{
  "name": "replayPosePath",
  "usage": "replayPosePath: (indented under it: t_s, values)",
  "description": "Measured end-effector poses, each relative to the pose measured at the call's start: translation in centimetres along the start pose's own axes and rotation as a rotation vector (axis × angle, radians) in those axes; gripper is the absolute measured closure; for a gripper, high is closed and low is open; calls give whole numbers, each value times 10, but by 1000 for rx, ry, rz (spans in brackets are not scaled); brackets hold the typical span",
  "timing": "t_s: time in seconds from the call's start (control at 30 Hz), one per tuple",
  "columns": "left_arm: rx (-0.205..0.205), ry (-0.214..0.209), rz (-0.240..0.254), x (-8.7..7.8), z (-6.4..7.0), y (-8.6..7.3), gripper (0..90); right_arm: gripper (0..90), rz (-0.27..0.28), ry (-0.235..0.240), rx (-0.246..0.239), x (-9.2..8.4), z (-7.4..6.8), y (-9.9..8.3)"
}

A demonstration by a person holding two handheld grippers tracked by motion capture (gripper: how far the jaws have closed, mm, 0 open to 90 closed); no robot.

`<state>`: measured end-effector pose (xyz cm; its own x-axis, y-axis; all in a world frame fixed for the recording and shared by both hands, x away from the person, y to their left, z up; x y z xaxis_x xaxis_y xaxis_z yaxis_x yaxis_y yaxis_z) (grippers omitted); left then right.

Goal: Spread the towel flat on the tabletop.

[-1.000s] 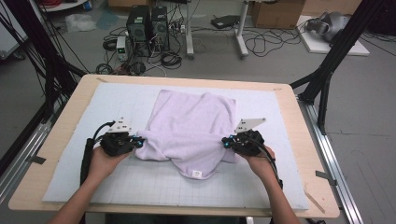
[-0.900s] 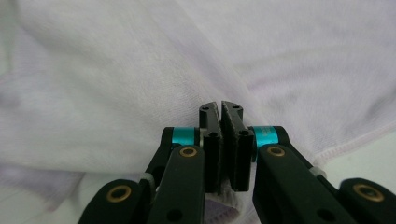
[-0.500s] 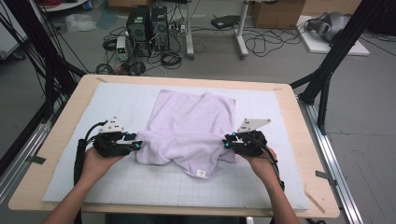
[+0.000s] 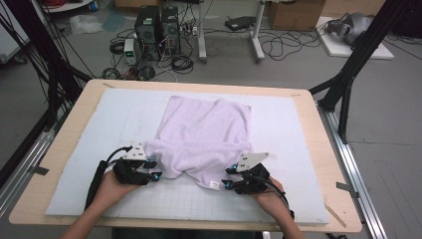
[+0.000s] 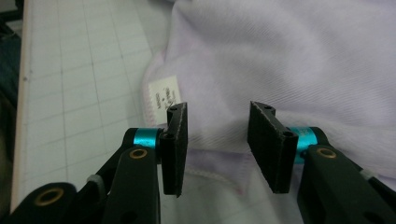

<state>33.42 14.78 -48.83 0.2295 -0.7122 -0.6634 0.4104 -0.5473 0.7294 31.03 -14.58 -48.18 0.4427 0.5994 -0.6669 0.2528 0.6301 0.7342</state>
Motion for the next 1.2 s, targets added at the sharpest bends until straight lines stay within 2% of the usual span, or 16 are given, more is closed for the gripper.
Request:
replayPosePath:
  t_s: [0.1,0.17,0.23,0.37,0.4,0.63,0.73,0.87,0.93,0.97,1.0,1.03,1.1,1.2]
  values:
    - [-4,-9,4,0,-2,1,728,618,-27,13,-12,10,-2,-3]
    - [5,-13,-1,0,-1,2,795,709,-27,0,-20,11,1,-2]
    - [13,-12,-5,0,2,3,820,810,-26,7,-5,10,2,-2]
    - [14,-7,3,-9,5,2,832,842,-26,28,18,3,3,-4]
    - [6,-6,17,-14,7,2,834,843,-13,25,24,-1,3,-3]
    - [39,6,78,-55,27,1,844,843,70,2,31,-44,-1,0]
    - [56,-3,92,-68,40,-1,844,843,95,-3,35,-64,-9,-4]
    - [74,-45,109,-79,61,-5,844,843,92,16,18,-86,-26,-11]
    - [88,-62,117,-82,69,-5,832,830,106,55,14,-97,-34,-12]
    - [91,-58,121,-82,70,-5,801,793,112,56,15,-101,-36,-12]
    - [93,-47,125,-82,69,-4,714,734,122,44,11,-104,-36,-11]
    - [93,-32,130,-81,67,-3,632,714,134,44,21,-105,-35,-10]
    - [90,-28,142,-77,62,0,545,640,136,23,30,-103,-29,-8]
    - [88,-39,129,-64,51,1,525,551,111,11,25,-85,-20,-6]
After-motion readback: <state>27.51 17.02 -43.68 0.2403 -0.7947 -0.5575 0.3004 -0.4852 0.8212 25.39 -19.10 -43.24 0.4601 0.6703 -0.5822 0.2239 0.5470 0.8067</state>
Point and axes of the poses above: each handheld gripper's, and its own axes: x roughly forward along the jaws, y roughly out of its top, z roughly to its right, the point moved 7 cm from there along x, roughly forward along the jaws, and after that the axes turned 10 degrees about -y, right-handed, at the moved point
